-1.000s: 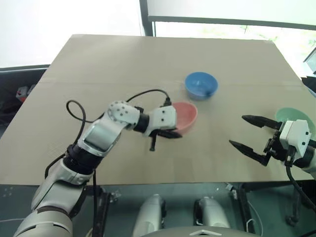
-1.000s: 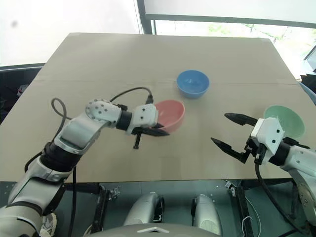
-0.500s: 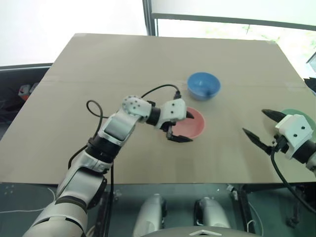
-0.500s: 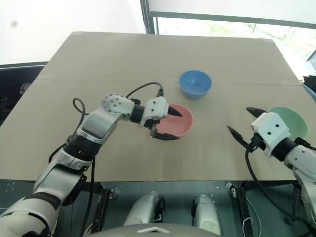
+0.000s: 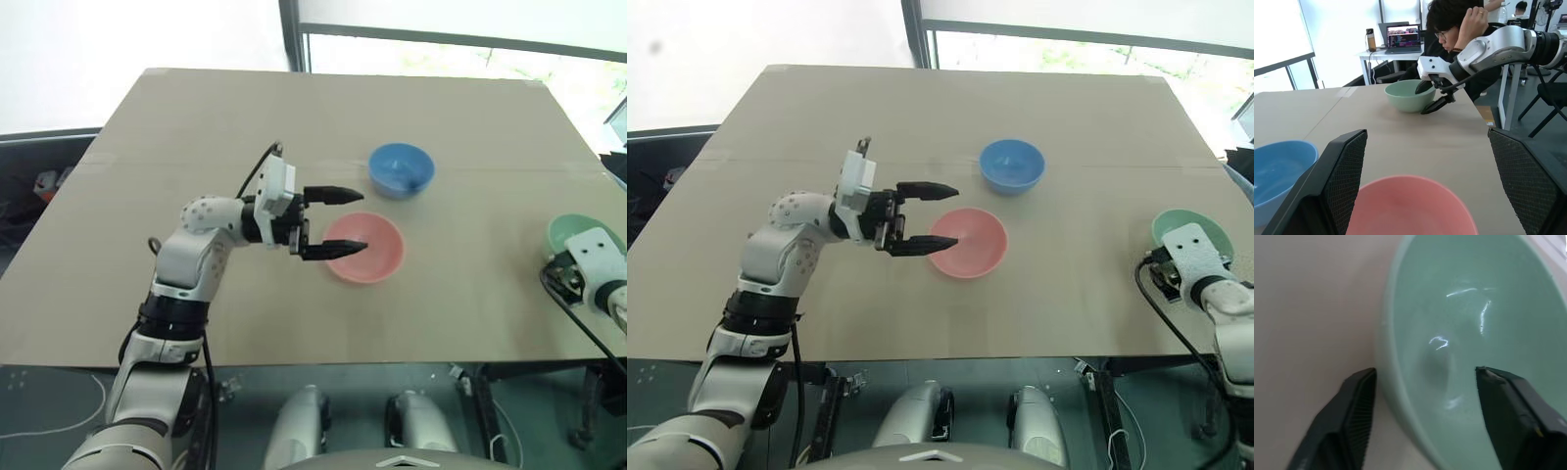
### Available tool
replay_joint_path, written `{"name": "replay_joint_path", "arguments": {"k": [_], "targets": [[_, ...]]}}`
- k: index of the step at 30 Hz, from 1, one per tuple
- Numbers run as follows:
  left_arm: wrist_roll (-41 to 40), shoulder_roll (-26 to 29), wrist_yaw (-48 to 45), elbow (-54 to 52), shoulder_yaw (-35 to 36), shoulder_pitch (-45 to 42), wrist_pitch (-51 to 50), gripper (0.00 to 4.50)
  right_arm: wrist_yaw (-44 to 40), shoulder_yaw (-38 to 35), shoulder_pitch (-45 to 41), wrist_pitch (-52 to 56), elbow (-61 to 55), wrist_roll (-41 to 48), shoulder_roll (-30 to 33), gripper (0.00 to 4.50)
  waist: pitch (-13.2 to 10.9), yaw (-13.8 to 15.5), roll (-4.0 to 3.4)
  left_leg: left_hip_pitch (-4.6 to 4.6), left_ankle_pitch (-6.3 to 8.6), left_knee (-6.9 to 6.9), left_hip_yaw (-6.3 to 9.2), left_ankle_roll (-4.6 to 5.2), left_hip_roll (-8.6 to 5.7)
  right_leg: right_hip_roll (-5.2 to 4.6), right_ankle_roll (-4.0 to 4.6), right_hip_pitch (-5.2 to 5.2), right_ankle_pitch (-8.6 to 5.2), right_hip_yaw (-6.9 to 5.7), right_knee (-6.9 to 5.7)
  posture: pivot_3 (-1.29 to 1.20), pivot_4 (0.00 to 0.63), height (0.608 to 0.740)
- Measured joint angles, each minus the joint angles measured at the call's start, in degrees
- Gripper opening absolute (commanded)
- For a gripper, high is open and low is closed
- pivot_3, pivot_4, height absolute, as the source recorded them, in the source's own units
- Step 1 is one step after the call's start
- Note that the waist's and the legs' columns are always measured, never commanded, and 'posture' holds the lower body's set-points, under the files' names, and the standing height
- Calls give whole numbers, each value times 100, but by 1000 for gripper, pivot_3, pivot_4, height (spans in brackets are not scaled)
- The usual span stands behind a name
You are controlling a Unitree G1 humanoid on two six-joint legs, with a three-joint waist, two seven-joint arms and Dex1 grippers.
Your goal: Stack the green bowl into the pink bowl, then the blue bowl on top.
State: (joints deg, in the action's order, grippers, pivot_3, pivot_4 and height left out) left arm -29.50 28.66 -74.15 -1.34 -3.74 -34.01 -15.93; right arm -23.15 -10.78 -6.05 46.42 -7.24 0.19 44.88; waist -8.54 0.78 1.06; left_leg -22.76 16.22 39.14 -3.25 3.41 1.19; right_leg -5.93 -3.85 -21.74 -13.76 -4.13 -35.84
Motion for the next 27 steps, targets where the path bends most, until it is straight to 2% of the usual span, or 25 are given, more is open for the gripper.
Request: {"name": "replay_joint_path", "arguments": {"k": [4,5,9,10,14,17,20,23,26,27], "targets": [[1,-5,192,-52,83,36,0,4200,-41,144,-301,-164,314,-69,23,218,0,10,0,-1,0,-6,2,0,1,0,0,-1,0,-5,2,0,150,740],[4,-7,230,-52,103,41,4,4200,-48,158,-325,-206,353,-95,31,77,0,11,0,-3,0,-7,2,0,0,0,0,-1,0,-5,3,0,150,740],[22,-83,454,-43,122,46,64,4200,-154,187,-332,-618,389,-111,37,77,0,2,0,-2,0,-6,0,0,-1,-2,-2,0,1,-3,4,0,150,740],[99,-123,594,44,153,42,180,4200,-362,179,-328,-1006,294,14,33,77,0,-1,0,-1,0,-5,-1,0,-1,-1,-2,0,1,-2,4,0,150,740],[411,-130,955,716,294,-26,541,4200,-1056,168,-369,-1480,-893,856,-340,77,0,-43,-5,6,-3,-6,1,-7,7,20,-2,-1,2,-1,0,0,150,740],[601,-116,1231,1275,452,-146,807,4200,-1512,775,-794,-1497,-2181,1487,-613,77,-1,-49,-6,3,-4,-7,9,-8,11,22,-1,-2,2,-8,1,0,150,740],[813,-100,1468,1739,571,-309,1079,4200,-1624,1392,-1260,-1198,-2750,1812,-962,77,2,6,0,-5,-3,-4,20,-7,5,6,-1,1,2,-23,3,0,150,740],[1031,-204,1924,2343,723,-529,1400,4200,-1748,2459,-1844,-912,-2673,1656,-1118,77,0,49,3,-21,-1,9,38,-3,-17,-8,-1,2,2,-42,2,0,150,740],[1030,-267,2027,2433,769,-593,1532,4200,-1952,2921,-2032,-904,-2353,1528,-1077,77,0,58,4,-33,0,10,46,1,-33,-11,-1,2,2,-52,1,0,150,740],[1014,-274,2008,2432,771,-590,1535,4200,-2143,3035,-2116,-919,-2198,1454,-882,823,-1,55,3,-36,1,9,47,1,-45,-13,-1,1,3,-54,1,0,150,740]]}}
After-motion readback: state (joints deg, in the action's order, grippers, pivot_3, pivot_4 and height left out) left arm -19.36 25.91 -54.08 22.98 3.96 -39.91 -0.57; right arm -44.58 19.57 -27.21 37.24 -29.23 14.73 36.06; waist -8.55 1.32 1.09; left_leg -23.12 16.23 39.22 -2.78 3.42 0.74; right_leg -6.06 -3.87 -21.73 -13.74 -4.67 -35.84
